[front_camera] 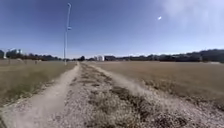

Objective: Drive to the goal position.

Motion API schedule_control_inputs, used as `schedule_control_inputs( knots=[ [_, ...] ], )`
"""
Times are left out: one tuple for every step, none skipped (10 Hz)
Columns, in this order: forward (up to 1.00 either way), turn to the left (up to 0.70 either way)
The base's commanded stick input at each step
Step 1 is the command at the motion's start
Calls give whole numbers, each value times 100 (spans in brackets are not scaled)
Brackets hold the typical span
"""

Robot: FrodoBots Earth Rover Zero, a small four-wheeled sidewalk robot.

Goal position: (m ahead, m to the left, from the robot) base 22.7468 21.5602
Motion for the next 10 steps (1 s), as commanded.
schedule_control_inputs(
  knots=[
    [70, -4],
    [70, 0],
    [70, 0],
    [70, 0],
    [70, 0],
    [70, 0],
    [70, 0],
    [70, 0],
    [70, 0],
    [70, 0]
  ],
)
